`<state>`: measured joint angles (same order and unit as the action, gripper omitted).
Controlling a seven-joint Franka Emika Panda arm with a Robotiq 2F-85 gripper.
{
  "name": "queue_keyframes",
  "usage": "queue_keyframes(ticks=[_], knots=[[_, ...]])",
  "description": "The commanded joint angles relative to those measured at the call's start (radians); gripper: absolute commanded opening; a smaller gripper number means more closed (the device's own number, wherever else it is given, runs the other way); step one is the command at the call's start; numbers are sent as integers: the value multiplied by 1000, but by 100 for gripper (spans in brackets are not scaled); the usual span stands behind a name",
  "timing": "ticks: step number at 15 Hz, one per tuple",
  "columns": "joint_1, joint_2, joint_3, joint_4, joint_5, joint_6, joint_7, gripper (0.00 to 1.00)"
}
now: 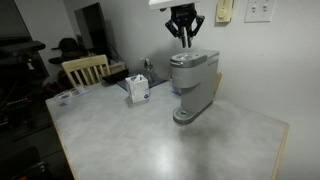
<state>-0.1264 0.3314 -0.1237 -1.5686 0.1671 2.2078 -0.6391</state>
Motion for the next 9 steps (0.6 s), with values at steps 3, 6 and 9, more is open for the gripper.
queue_keyframes(ticks=[3,6,9], knots=[[-17,56,13,80,-91,-69,243,0],[-12,60,14,108,-117,-138,344,0],[-24,63,31,134,-79,-190,376,0]])
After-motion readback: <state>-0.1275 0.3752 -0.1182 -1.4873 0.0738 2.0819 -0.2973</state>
